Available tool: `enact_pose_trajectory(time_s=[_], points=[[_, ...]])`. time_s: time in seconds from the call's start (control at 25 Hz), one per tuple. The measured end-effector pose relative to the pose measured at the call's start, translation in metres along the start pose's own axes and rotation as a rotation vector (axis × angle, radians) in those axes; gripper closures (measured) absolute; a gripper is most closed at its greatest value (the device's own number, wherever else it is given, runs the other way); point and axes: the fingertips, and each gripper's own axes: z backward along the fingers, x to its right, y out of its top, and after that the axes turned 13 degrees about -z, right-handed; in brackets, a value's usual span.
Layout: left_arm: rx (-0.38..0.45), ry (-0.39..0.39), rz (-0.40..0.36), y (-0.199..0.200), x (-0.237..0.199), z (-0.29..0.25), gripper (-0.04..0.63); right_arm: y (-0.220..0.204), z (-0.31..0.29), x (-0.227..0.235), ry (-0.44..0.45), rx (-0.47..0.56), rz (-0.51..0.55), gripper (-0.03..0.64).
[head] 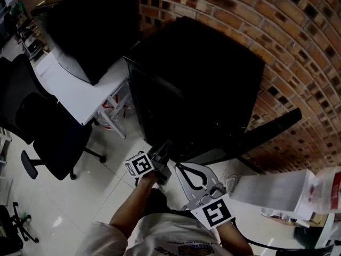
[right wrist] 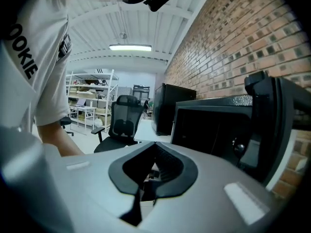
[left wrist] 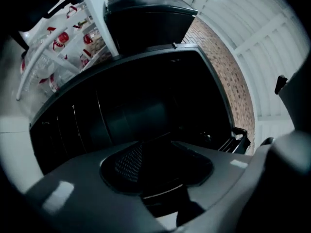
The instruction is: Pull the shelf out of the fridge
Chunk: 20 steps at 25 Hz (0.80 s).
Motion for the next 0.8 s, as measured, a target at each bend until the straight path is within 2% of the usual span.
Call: enact_pose_trajectory(time_s=[0.2,0.44,0.8], points=[[0.022,-0.012,0.076,-0.012,-0.049,-0.036,0.404,-0.003,-0.002,0.016,-0.054,0.006,-0.022,0.612],[0.017,0.022,0.128,-0.025,-0.098,-0.065,0.383,-0.01,-0.011,0.023,-0.078,-0.007,-0.029,0.612],[0.069,0.039,0.226,-0.026,-0.136,-0.113,0.373,-0.045,-0.013,0.027,-0.076,-0.14,-0.03,0.612]])
